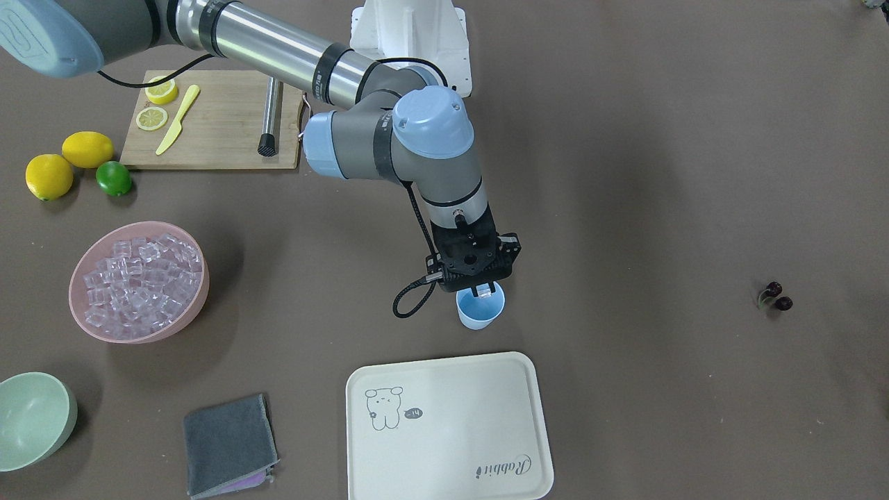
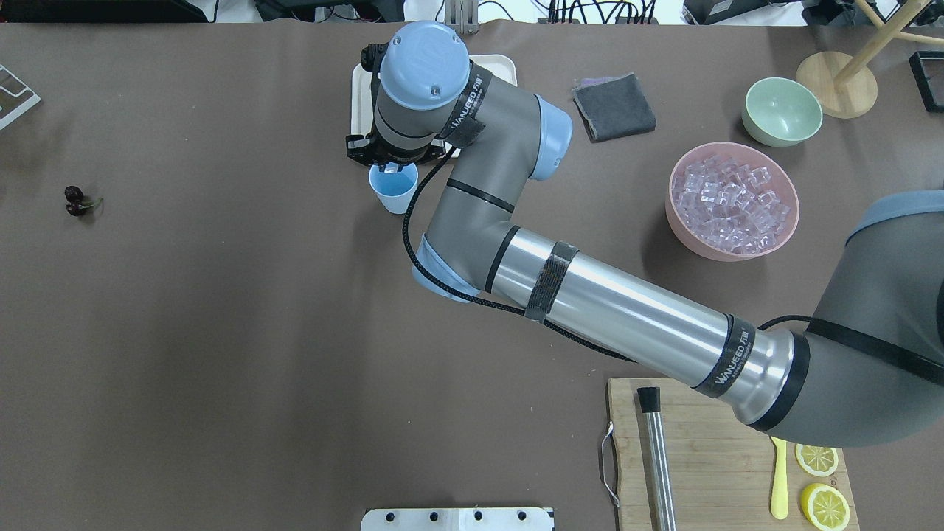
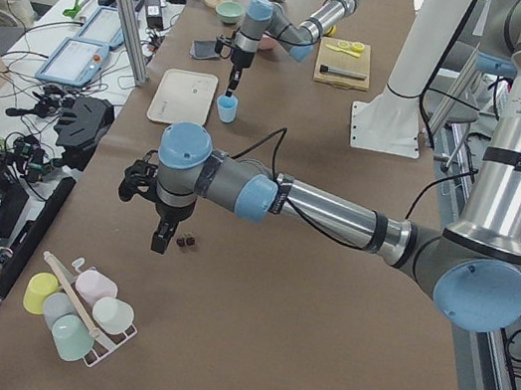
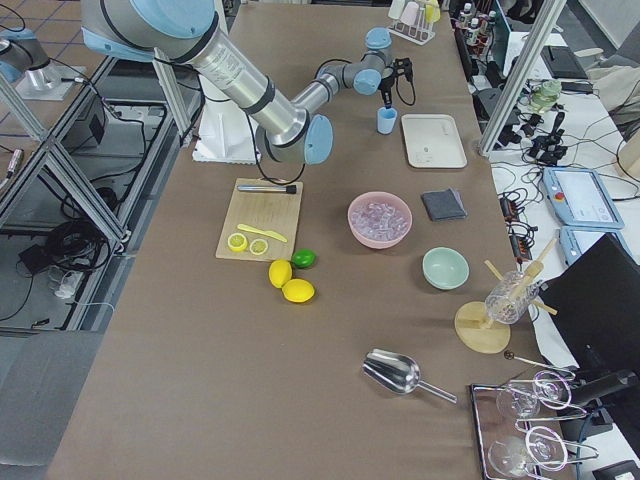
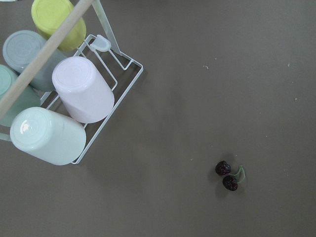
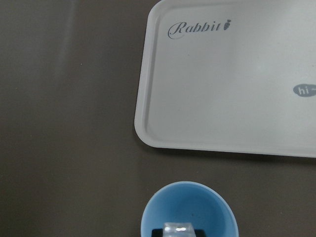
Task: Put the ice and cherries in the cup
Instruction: 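Carry the ice cube with the right gripper and drop it into the blue cup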
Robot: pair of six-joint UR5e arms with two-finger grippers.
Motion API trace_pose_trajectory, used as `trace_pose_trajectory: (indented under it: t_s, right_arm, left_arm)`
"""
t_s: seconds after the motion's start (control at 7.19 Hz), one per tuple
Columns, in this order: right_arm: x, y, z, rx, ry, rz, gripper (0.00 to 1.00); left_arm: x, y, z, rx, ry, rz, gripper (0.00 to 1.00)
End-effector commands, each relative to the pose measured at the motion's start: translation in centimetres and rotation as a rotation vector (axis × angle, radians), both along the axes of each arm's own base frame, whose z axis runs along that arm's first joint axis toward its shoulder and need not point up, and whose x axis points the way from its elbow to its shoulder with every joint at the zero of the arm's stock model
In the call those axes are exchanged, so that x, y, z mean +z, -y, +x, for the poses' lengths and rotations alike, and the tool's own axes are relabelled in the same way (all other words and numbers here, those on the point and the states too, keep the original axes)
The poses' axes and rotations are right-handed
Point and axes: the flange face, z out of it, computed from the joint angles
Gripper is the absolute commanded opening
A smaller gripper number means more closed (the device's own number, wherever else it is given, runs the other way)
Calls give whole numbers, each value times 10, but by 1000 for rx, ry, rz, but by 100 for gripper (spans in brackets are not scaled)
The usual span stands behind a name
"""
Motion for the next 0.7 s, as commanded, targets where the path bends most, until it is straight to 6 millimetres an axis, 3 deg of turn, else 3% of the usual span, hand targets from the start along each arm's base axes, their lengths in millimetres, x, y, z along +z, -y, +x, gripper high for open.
trace_pose_trajectory:
  t_s: [0.0, 0.14, 0.42, 0.56]
  right_arm:
    - [-2, 2, 0, 43, 19, -4, 58]
    - [-1, 1, -1, 45, 17, -3, 97]
    - [12, 4, 7, 43, 3, 0, 98]
    - [23, 16, 31, 32, -16, -16, 98]
  left_arm:
    - [2, 0, 0, 0, -1, -5, 98]
    - [1, 0, 0, 0, -1, -3, 98]
    - [2, 0, 0, 0, -1, -5, 98]
    - [3, 0, 0, 1, 1, -5, 98]
